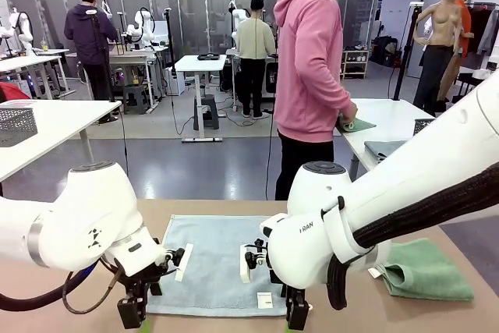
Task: Fold the towels and place them in the basket.
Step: When a person lays out a Towel with hook on the table, fold it in half twice.
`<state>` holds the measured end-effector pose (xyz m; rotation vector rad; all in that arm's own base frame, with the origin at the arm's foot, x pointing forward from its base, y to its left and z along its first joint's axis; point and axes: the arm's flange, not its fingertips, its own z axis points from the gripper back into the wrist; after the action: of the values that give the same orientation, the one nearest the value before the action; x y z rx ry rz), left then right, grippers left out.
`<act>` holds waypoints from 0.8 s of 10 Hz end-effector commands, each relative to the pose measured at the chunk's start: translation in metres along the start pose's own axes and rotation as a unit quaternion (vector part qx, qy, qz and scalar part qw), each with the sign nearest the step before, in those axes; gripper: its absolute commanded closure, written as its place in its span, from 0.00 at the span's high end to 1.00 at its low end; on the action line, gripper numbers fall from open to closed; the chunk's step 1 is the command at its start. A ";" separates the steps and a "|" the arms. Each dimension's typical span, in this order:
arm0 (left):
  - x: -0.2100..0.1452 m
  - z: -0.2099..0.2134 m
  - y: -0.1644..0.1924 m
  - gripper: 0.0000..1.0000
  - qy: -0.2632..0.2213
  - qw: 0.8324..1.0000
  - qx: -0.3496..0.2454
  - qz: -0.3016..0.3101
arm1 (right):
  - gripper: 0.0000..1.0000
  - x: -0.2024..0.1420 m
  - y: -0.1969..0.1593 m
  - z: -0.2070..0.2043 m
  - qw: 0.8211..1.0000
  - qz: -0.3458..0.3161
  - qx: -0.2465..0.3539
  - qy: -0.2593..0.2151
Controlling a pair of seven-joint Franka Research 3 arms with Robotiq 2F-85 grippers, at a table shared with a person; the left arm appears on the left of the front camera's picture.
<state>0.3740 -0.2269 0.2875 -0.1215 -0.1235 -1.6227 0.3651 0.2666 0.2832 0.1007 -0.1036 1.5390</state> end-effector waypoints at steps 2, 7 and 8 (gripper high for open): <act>0.003 -0.002 0.005 0.65 0.010 1.000 -0.002 0.008 | 0.59 0.001 -0.006 -0.004 1.000 0.010 0.006 -0.004; 0.002 -0.002 0.005 0.00 0.019 1.000 -0.003 0.006 | 0.05 0.000 -0.006 -0.003 1.000 0.006 0.006 -0.003; 0.003 -0.001 0.006 0.06 0.020 1.000 -0.003 0.005 | 0.00 0.000 -0.006 -0.002 1.000 0.005 0.005 -0.004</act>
<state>0.3797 -0.2290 0.2937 -0.1086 -0.1328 -1.6209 0.3735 0.2697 0.2910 0.0986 -0.1244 1.5347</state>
